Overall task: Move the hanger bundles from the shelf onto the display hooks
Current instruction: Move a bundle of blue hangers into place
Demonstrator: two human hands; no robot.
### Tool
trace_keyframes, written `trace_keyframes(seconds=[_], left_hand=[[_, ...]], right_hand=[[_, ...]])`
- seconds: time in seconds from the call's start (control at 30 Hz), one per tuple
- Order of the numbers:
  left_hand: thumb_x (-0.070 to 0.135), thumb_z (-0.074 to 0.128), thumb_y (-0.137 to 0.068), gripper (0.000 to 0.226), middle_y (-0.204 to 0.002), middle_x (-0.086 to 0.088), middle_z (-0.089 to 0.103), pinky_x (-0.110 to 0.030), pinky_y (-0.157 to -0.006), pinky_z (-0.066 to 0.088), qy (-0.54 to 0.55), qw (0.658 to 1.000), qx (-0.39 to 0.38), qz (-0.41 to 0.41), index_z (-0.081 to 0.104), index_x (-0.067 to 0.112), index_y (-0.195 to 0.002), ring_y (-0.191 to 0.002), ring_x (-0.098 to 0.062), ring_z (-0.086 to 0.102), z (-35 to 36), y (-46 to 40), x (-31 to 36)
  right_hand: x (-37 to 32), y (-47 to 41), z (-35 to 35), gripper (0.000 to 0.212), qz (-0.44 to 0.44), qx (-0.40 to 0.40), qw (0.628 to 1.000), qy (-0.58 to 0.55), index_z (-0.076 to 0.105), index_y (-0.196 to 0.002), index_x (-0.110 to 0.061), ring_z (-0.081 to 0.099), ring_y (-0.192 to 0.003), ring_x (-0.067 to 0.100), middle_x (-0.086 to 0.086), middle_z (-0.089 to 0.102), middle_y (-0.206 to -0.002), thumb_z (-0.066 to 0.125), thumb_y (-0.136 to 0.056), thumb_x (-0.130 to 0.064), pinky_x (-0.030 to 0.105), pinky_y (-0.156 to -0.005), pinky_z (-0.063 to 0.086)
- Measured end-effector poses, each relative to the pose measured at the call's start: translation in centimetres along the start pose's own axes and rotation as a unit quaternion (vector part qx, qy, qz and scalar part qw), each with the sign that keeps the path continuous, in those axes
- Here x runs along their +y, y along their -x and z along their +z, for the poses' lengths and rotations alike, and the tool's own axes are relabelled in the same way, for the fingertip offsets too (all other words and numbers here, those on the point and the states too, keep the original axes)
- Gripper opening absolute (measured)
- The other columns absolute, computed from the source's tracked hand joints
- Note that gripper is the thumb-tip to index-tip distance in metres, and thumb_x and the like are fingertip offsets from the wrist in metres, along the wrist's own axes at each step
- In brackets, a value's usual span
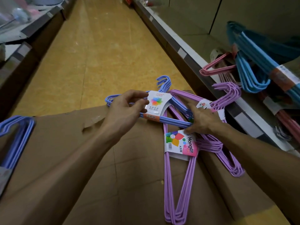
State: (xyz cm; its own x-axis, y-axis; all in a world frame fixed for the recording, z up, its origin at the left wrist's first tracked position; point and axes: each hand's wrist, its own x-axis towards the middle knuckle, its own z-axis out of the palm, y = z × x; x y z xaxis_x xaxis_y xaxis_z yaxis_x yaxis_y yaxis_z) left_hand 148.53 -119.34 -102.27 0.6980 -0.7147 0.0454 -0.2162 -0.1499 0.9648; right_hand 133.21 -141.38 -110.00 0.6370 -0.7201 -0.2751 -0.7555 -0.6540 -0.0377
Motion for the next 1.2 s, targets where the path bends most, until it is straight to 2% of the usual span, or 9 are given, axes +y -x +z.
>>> trace_keyframes(seconds=[0.1,0.27,0.43,0.57,0.7,0.77,0.93,1.03,1.2], left_hand=[[0.008,0.055,-0.096,0.019,-0.095,0.006,0.073,-0.019,-0.07,0.055,-0.005,1.0,0.0,-0.005,0.07,0.015,-0.106,-0.075,-0.003,0.071,0.0,0.0,-0.3],[0.008,0.055,-0.096,0.02,-0.087,0.015,0.073,-0.037,-0.08,0.057,-0.019,1.0,-0.001,-0.015,0.071,0.017,-0.104,-0.075,-0.002,0.071,0.1,0.1,-0.9],[0.01,0.055,-0.096,0.021,-0.092,0.012,0.072,-0.038,-0.079,0.058,-0.031,0.999,-0.007,-0.016,0.072,0.018,-0.104,-0.084,-0.011,0.072,-0.1,0.1,-1.0],[0.01,0.055,-0.096,0.021,-0.094,0.01,0.073,-0.036,-0.078,0.058,-0.035,0.999,-0.008,-0.021,0.072,0.02,-0.102,-0.085,-0.012,0.072,-0.7,0.3,-0.6],[0.01,0.055,-0.095,0.02,-0.099,0.002,0.074,-0.028,-0.073,0.056,-0.037,0.999,-0.015,-0.021,0.071,0.021,-0.1,-0.083,-0.01,0.071,-1.6,0.7,0.2],[0.008,0.054,-0.096,0.02,-0.099,0.0,0.073,-0.026,-0.071,0.055,-0.038,0.999,-0.018,-0.021,0.071,0.018,-0.102,-0.074,-0.004,0.07,-2.1,1.1,0.8],[0.008,0.054,-0.095,0.021,-0.098,0.0,0.073,-0.044,-0.084,0.056,-0.051,0.998,-0.001,-0.035,0.072,0.018,-0.101,-0.077,-0.013,0.071,-4.2,1.6,1.9],[0.012,0.057,-0.094,0.018,-0.098,0.001,0.071,-0.046,-0.088,0.056,-0.064,0.997,0.024,-0.033,0.071,0.02,-0.102,-0.085,-0.022,0.072,-6.1,1.7,2.6],[0.026,0.059,-0.094,0.023,-0.107,0.005,0.067,-0.041,-0.093,0.052,-0.114,0.991,0.062,-0.015,0.063,0.026,-0.117,-0.099,-0.019,0.065,-9.4,2.1,4.1]], right_hand=[[-0.5,-0.3,0.5,0.112,0.016,-0.003,1.0,0.015,0.014,-0.152,-0.03,0.046,-0.127,0.038,0.014,0.046,-0.141,0.082,-0.066,-0.054,0.051,-0.103,0.04],[-0.3,-0.7,0.1,0.107,0.017,-0.009,0.999,-0.027,0.02,-0.146,-0.031,0.056,-0.11,0.035,0.013,0.059,-0.124,0.083,-0.063,-0.053,0.049,-0.096,0.048],[-0.8,-0.4,-1.4,0.107,0.022,-0.047,0.999,-0.01,0.024,-0.147,-0.029,0.054,-0.121,0.036,0.009,0.058,-0.132,0.078,-0.063,-0.064,0.049,-0.107,0.034],[-1.3,0.4,-2.7,0.092,0.023,-0.089,0.994,-0.061,0.037,-0.134,-0.017,0.058,-0.107,0.033,0.009,0.057,-0.121,0.084,-0.064,-0.053,0.048,-0.095,0.05],[-2.4,1.8,-3.7,0.103,0.002,-0.027,0.999,-0.044,0.029,-0.145,-0.023,0.056,-0.107,0.034,0.013,0.049,-0.127,0.084,-0.061,-0.049,0.046,-0.088,0.053],[-3.0,2.6,-4.2,0.098,-0.006,0.01,1.0,0.005,0.031,-0.142,-0.023,0.058,-0.106,0.034,0.012,0.05,-0.125,0.08,-0.063,-0.054,0.044,-0.083,0.051],[-4.2,5.0,-6.1,0.077,-0.042,0.068,0.996,0.038,0.043,-0.118,-0.019,0.06,-0.086,0.026,0.002,0.06,-0.096,0.077,-0.061,-0.057,0.042,-0.076,0.052],[-4.6,6.6,-7.1,0.08,-0.069,0.119,0.988,0.073,0.041,-0.126,-0.02,0.061,-0.086,0.026,0.005,0.058,-0.109,0.077,-0.064,-0.056,0.043,-0.076,0.053],[-6.1,9.4,-8.2,0.09,-0.117,0.17,0.976,0.072,0.03,-0.14,-0.023,0.059,-0.092,0.022,0.005,0.054,-0.12,0.076,-0.069,-0.054,0.044,-0.078,0.055]])
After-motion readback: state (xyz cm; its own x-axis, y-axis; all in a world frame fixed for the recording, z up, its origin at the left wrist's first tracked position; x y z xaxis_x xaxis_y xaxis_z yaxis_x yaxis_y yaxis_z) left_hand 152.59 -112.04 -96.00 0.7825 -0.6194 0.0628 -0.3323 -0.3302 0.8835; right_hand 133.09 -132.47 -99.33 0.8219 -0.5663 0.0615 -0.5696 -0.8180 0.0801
